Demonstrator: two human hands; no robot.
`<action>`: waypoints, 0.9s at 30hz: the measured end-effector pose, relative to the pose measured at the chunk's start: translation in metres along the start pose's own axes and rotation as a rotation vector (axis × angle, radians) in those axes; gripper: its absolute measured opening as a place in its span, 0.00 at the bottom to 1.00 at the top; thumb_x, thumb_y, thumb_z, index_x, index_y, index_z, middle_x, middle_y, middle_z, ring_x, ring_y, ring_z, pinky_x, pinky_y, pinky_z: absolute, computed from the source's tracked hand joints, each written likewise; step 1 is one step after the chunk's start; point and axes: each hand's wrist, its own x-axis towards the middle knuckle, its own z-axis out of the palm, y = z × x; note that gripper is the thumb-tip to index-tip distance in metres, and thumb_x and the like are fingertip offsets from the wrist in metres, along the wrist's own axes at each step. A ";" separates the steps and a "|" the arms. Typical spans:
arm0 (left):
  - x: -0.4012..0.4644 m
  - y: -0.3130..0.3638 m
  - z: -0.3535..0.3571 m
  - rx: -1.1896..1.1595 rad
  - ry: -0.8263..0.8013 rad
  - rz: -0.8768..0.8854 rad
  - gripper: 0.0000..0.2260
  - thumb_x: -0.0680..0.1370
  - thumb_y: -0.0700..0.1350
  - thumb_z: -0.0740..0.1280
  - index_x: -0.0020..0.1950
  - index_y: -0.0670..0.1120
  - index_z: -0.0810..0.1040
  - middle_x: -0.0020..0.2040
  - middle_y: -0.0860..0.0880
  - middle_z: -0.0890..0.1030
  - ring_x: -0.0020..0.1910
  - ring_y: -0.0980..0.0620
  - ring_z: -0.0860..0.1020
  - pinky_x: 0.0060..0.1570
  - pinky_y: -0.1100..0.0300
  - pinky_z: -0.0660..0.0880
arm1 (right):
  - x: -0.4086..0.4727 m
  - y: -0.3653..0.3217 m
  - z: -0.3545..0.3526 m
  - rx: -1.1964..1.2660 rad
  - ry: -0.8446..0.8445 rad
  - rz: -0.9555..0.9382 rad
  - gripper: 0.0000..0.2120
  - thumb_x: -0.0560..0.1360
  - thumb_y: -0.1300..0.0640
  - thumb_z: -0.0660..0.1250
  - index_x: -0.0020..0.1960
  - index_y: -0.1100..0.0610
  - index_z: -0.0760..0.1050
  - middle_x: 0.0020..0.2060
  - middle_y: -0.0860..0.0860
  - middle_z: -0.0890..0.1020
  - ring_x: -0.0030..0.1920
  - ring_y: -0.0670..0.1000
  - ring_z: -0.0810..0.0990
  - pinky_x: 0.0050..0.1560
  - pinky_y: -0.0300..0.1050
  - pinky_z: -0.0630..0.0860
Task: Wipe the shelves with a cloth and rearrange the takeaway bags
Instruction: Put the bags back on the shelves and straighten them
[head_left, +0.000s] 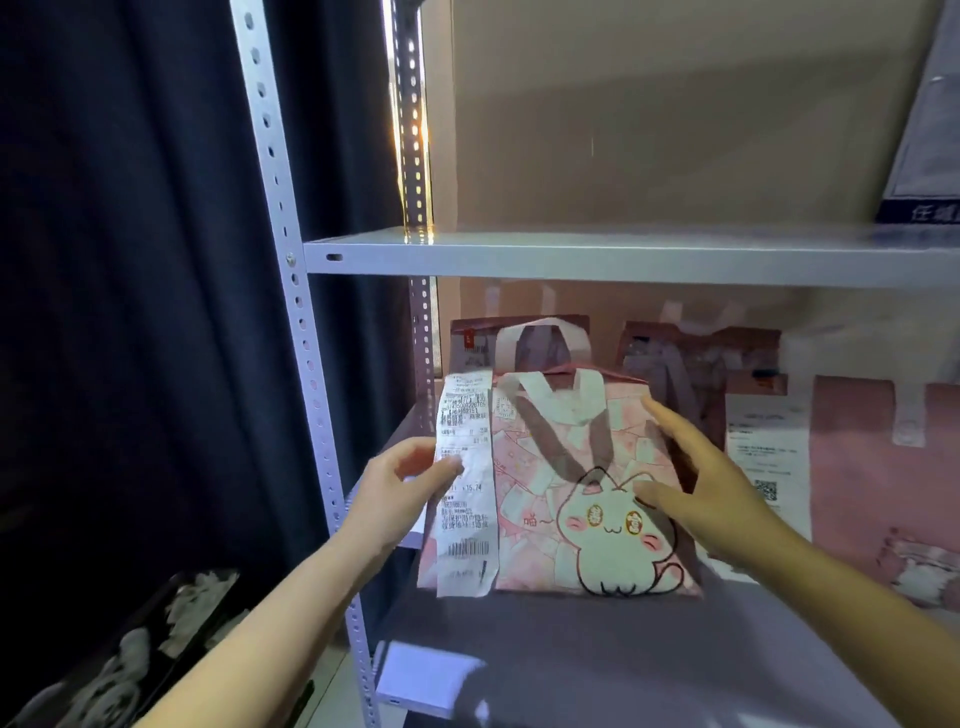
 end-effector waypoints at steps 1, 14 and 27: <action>-0.010 0.006 0.000 -0.032 -0.017 -0.014 0.07 0.75 0.42 0.71 0.53 0.47 0.81 0.48 0.50 0.85 0.48 0.51 0.83 0.53 0.54 0.79 | -0.009 -0.004 -0.003 -0.019 -0.032 -0.023 0.39 0.73 0.60 0.71 0.70 0.30 0.56 0.72 0.36 0.62 0.71 0.41 0.62 0.67 0.46 0.67; -0.114 0.109 0.005 -0.110 -0.213 0.197 0.23 0.68 0.35 0.68 0.61 0.54 0.78 0.56 0.47 0.83 0.54 0.46 0.82 0.48 0.57 0.79 | -0.106 -0.064 -0.058 0.016 0.016 -0.293 0.45 0.74 0.69 0.65 0.62 0.19 0.56 0.62 0.17 0.59 0.65 0.23 0.57 0.63 0.29 0.59; -0.076 0.233 -0.020 -0.081 -0.218 0.493 0.25 0.70 0.31 0.66 0.65 0.46 0.75 0.56 0.43 0.82 0.56 0.41 0.80 0.54 0.48 0.78 | -0.070 -0.182 -0.117 0.018 0.298 -0.471 0.38 0.73 0.71 0.66 0.67 0.32 0.65 0.52 0.52 0.81 0.43 0.57 0.80 0.41 0.49 0.81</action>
